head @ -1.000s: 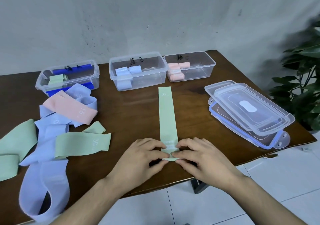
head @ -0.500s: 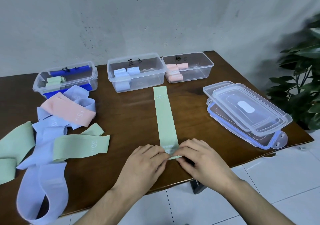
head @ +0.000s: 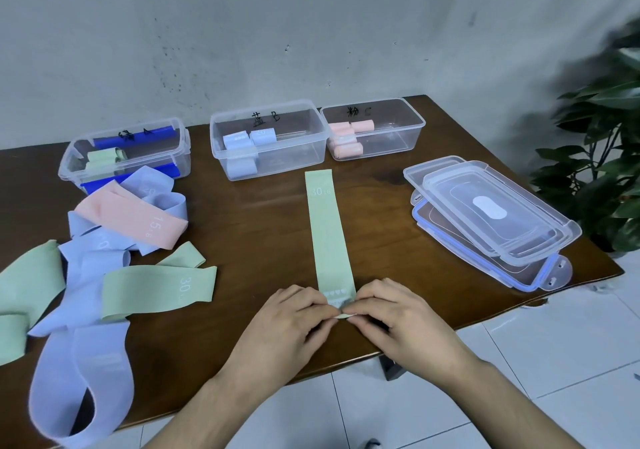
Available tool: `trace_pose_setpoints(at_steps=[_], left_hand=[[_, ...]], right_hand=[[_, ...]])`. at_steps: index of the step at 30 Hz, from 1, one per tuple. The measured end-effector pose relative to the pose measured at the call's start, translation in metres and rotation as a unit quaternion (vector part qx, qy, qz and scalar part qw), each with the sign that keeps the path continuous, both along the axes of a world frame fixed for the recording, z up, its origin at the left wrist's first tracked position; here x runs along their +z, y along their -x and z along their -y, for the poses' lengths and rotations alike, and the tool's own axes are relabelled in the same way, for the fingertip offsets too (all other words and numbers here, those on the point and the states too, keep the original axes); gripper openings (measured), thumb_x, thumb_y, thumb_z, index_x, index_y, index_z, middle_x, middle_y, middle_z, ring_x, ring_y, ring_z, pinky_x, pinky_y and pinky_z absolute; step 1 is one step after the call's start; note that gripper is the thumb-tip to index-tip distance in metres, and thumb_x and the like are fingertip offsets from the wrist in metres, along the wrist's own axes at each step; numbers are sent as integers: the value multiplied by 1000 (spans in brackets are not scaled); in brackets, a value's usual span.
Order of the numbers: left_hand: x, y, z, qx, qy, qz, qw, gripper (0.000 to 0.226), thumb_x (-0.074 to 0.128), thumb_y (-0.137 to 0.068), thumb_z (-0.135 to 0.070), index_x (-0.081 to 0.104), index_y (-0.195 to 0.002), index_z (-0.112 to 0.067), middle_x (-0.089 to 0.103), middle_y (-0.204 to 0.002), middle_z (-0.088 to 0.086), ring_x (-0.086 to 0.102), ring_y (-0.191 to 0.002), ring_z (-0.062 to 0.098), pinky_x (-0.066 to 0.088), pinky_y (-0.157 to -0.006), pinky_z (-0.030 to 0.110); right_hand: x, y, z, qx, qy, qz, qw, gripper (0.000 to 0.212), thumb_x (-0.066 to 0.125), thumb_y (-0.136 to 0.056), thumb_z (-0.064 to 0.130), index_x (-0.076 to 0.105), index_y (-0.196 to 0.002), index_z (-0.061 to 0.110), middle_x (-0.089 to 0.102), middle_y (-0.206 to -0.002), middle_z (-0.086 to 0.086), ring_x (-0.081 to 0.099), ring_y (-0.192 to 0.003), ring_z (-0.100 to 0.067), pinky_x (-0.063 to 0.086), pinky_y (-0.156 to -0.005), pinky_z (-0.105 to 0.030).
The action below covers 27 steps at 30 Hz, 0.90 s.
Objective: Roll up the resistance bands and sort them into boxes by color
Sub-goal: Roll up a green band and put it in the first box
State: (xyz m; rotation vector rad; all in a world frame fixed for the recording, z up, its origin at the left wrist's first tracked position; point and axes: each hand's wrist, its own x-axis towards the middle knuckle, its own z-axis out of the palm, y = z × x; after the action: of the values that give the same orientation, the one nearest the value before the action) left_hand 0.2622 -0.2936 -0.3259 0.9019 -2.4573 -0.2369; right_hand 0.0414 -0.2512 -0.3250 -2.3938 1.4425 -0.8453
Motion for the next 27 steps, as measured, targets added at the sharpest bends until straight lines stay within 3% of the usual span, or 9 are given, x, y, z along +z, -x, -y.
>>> trace_pose_setpoints(at_steps=[5,10,14,16,20,27], left_hand=[[6,0,1,46,-104,-45,992,26,53,-94,-45,69,-110,-32,64,-98,-21,53,-92,-1,45,-83,18],[7,2,-1,45,-83,-28,995,15,52,-96,-40,64,-99,-32,61,-99,-21,52,-88,1,49,-80,25],[6,3,-1,38,-68,-16,997,22,48,-97,-38,68,-103,-29,60,-101,-17,55,-87,6,51,-78,30],[5,3,-1,39,-62,-20,997,25,50,-97,-37,71,-102,-26,59,-100,-13,57,-85,8,52,-77,32],[5,4,-2,58,-40,-26,997,26,56,-91,-38,75,-99,-21,57,-99,-9,56,-80,10,53,-73,33],[7,4,-2,66,-56,-15,996,21,62,-92,-31,76,-104,-20,57,-101,-10,56,-84,8,54,-77,29]], right_hand=[[3,0,-2,-20,-59,71,995,26,64,-97,22,69,-121,28,60,-104,19,58,-98,-4,46,-85,-16],[6,-4,0,-37,-82,103,991,12,66,-95,17,71,-103,25,59,-100,20,61,-95,-8,47,-75,-16],[8,-5,2,-36,-74,60,995,12,64,-97,21,71,-106,23,49,-103,22,56,-84,-2,39,-67,-8],[8,-5,2,-27,-69,27,997,15,63,-98,25,71,-111,22,48,-106,21,52,-85,3,39,-70,-7],[6,-1,3,0,-39,-18,999,24,64,-97,28,70,-118,19,53,-111,13,52,-96,-4,48,-79,-19],[5,-1,5,-1,-22,-30,999,22,60,-99,21,71,-118,17,55,-111,11,55,-97,-6,50,-83,-20]])
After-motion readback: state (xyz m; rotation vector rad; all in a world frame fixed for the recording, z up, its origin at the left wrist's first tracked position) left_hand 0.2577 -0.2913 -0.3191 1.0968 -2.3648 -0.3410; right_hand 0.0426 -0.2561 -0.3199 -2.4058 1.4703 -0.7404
